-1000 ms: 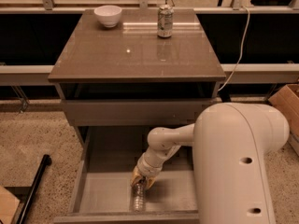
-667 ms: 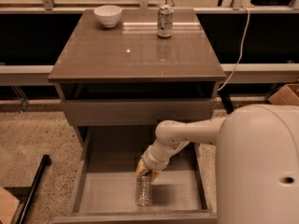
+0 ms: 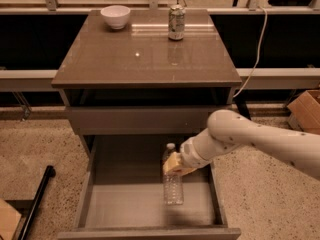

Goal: Pick water bottle from middle drawer and place on counter

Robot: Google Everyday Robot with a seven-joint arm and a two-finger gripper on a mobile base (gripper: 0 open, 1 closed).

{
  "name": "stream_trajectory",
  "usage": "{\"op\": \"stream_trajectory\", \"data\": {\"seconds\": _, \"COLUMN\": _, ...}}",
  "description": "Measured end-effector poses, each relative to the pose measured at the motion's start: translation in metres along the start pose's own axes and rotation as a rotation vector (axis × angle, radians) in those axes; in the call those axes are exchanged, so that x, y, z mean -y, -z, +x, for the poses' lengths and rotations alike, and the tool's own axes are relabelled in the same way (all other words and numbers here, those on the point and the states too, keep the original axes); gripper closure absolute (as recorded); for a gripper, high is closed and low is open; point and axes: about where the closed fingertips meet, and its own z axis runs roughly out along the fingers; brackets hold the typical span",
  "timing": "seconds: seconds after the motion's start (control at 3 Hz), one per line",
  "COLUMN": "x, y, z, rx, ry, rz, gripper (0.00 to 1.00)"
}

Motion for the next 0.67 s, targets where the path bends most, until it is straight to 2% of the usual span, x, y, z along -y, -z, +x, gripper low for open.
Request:
{"op": "stream_trajectory", "data": {"seconds": 0.33, "x": -0.010, "y": 0.090, "z": 0.010, "rx": 0.081, "ry": 0.136, "rz": 0.006, "gripper": 1.00}}
{"op": "stream_trajectory", "data": {"seconds": 0.67, "x": -0.022, "y": 0.191, "z": -0.005, "rx": 0.202, "ry": 0.270, "rz": 0.112, "gripper": 1.00}}
